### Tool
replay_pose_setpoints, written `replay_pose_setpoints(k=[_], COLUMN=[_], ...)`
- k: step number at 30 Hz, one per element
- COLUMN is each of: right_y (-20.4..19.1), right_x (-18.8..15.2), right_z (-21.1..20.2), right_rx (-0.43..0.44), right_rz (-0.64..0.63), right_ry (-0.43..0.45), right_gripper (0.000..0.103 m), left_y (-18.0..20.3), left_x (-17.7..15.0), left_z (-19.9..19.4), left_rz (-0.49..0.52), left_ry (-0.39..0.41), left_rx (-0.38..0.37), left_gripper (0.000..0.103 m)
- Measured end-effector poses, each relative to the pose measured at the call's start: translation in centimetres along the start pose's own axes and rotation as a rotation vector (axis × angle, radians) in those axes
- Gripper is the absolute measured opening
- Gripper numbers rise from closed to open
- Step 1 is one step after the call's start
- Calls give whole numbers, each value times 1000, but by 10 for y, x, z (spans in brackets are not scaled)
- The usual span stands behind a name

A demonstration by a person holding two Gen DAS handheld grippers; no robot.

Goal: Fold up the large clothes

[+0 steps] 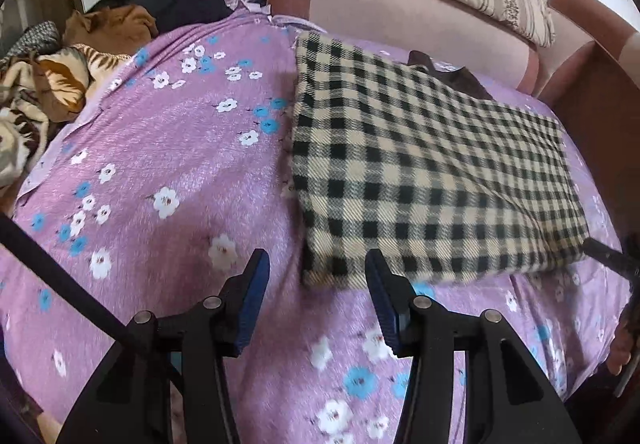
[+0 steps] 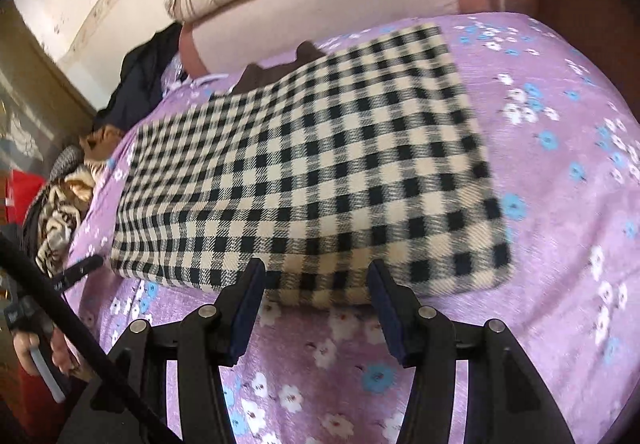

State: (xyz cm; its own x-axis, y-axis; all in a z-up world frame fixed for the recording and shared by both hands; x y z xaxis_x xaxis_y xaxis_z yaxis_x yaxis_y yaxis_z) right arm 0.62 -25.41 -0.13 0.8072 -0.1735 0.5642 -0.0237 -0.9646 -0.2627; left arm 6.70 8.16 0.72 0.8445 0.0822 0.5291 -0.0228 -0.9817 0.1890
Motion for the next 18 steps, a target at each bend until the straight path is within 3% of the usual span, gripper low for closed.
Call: replay_pose_setpoints(k=[4, 7, 10, 18], right_y=[1, 19, 47, 99], right_x=[-3, -7, -7, 5], right_z=[3, 15, 24, -18], right_rx=[-7, -101, -181, -275], right_rz=[-5, -35, 38, 167], right_ry=[6, -26, -50, 47], right_gripper=[58, 58, 58, 58], left_y=[10, 14, 17, 19], left_x=[-10, -14, -16, -13], left_z=[0, 3, 0, -3], left_rz=[-2, 1, 6, 27], left_ry=[5, -1, 12, 39], left_rx=[-2, 8, 12, 36], left_gripper=[52, 52, 52, 52])
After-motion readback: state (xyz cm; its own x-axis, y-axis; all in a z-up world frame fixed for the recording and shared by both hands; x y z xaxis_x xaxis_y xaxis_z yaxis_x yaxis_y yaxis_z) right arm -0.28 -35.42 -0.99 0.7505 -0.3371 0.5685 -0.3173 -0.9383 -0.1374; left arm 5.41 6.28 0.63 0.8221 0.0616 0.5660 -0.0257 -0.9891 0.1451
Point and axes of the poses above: each gripper's, at about its wrist camera, not at the fingertips, and z roughly the way its jaws point, y to its right, x to its top, the point moved 10 cm from there along z, roughly the way its jaws point, and after that the axes turned 8 degrees about -z, right-handed, at the moved point
